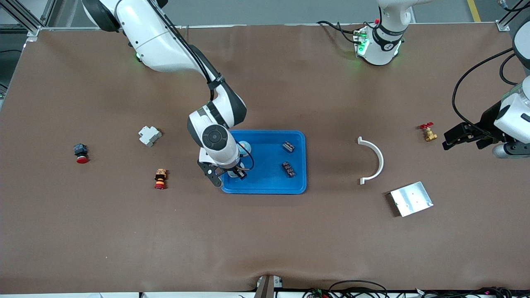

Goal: Place electrolytic capacitor and blue bell in tray
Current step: 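Carry the second light-blue bell over the tray with the right gripper, then lower the bell into the tray and open the right gripper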

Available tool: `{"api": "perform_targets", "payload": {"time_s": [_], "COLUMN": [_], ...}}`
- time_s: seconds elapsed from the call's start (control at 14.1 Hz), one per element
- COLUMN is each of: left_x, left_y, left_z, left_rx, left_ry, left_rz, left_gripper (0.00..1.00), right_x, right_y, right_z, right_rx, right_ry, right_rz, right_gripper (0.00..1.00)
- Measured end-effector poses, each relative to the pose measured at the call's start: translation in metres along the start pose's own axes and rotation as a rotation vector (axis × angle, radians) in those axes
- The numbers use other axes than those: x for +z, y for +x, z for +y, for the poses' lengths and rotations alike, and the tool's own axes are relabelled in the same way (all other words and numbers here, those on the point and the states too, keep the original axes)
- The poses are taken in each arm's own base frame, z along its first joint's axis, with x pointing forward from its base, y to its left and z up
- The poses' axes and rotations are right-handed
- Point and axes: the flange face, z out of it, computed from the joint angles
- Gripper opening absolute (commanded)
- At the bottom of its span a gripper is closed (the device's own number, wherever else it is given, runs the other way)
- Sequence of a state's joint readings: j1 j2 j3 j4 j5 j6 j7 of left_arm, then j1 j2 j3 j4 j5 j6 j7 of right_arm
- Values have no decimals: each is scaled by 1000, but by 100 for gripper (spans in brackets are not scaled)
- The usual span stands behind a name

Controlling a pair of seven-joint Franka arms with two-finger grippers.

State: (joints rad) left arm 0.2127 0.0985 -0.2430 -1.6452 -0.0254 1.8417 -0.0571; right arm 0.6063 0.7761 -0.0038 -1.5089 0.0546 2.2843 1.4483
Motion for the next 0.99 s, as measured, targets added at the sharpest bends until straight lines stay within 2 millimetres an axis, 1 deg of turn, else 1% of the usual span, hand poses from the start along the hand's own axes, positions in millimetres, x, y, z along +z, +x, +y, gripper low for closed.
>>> {"api": "perform_targets", "payload": {"time_s": [0.5,0.99], "left_x": [1,1], "left_y": [0,0], "left_z": [0,0], "left_rx": [0,-1], "left_ry": [0,0], "left_rz": [-3,-4], "left_gripper": [100,100], "right_x": [6,16], "right_y": [-7,-14], "right_z": [-11,-13], "right_rx": [20,21], "right_ry": [13,24], "right_rz": [1,3], "right_gripper": [0,0]}}
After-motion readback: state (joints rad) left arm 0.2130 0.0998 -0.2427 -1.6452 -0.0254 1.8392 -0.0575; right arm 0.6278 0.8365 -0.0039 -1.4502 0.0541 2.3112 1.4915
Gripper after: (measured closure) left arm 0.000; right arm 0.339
